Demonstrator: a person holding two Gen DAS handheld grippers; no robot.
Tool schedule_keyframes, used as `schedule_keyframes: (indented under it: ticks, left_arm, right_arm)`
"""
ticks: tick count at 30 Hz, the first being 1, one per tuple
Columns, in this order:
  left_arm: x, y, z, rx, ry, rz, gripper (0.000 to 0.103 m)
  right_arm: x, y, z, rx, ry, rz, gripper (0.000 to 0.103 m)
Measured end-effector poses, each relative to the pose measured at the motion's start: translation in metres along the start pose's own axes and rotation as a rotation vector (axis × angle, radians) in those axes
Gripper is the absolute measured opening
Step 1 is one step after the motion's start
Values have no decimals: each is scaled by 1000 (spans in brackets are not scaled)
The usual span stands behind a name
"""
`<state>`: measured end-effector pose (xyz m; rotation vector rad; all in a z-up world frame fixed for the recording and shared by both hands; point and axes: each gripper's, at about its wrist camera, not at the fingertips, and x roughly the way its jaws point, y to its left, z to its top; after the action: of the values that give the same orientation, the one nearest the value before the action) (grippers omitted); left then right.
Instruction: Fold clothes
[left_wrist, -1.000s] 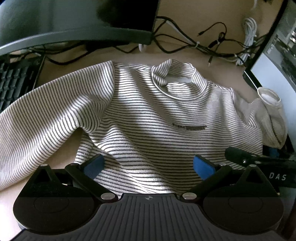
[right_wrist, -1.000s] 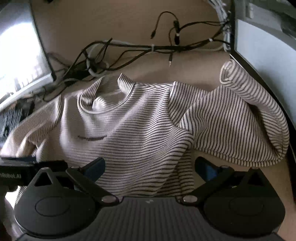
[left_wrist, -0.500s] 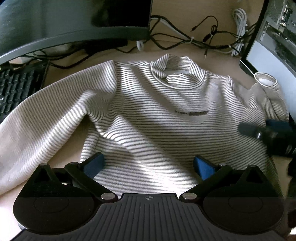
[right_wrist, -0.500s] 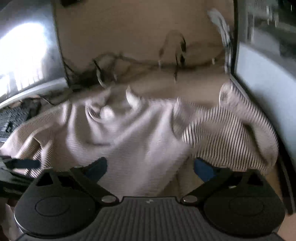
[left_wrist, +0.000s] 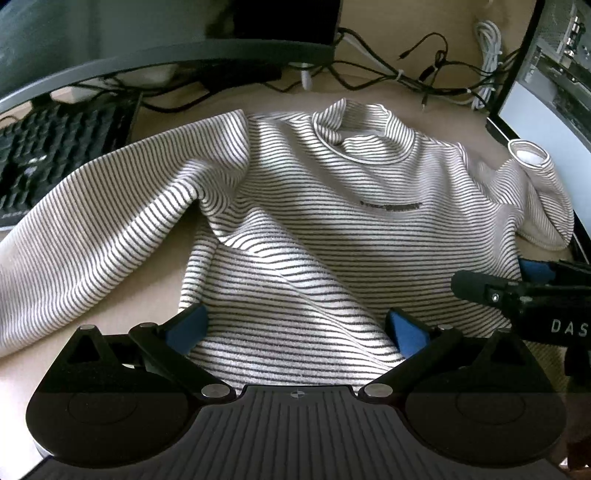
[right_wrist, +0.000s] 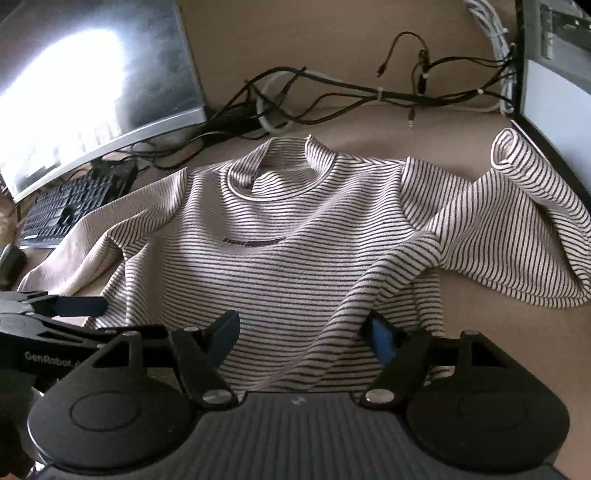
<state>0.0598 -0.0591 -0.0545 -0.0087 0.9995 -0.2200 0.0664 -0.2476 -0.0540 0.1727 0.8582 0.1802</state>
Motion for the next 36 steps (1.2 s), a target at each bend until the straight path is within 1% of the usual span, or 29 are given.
schedule_keyframes:
  ticks: [4,8,10,11,13,15,17,18,19,21,24,27,30,32,33,34,36]
  left_arm:
    - [-7,5,-7,-20,4,-6,103]
    - [-14,11,-11,-56,-7,-38,103]
    - [-19,14,-9,-91,-3,-59,103]
    - [-22,16,-9,-112,-4,-78,103]
    - [-33,15,-7,-127,-38,-129,103]
    - [-43,7,-8,-91,-82,-168,103]
    - [-46,-1,-11,-64,-94,-210,103]
    - [-44,-4,-13,-60,-82,-224,103]
    - [-40,-6,-15,-63,-65,-226,103]
    - [-34,-6,-17,-81,-34,-213,103]
    - [-26,-4,-18,-110,-5,-207,103]
    - [-23,-4,-17,-121,8,-203,103]
    - [-23,-3,-17,-122,10,-198,103]
    - [-22,-4,-16,-123,13,-193,103]
    - [-22,-4,-16,-125,15,-190,103]
    - [-22,-4,-14,-128,17,-186,103]
    - [-20,-7,-12,-132,21,-177,103]
  right_arm:
    - [-6,11,-9,-27,3,-10,75]
    - [-10,16,-17,-48,5,-60,75]
    - [-13,18,-22,-63,7,-96,74]
    - [-15,17,-24,-62,8,-111,74]
    - [-23,14,-26,-43,7,-135,74]
    - [-31,12,-32,-37,3,-152,74]
    - [-38,17,-35,-82,-6,-171,74]
    - [-39,21,-33,-124,-21,-185,71]
    - [-40,23,-28,-152,-37,-195,60]
    - [-42,26,-18,-204,-69,-215,43]
    - [-37,15,1,-181,-92,-218,43]
    - [-21,2,11,-142,-70,-204,43]
    - [-1,-7,15,-131,-35,-189,46]
    - [9,-9,18,-131,-30,-181,52]
    - [13,-8,20,-133,-36,-177,58]
    - [18,-7,22,-133,-34,-163,63]
    - [21,-6,24,-142,-37,-142,66]
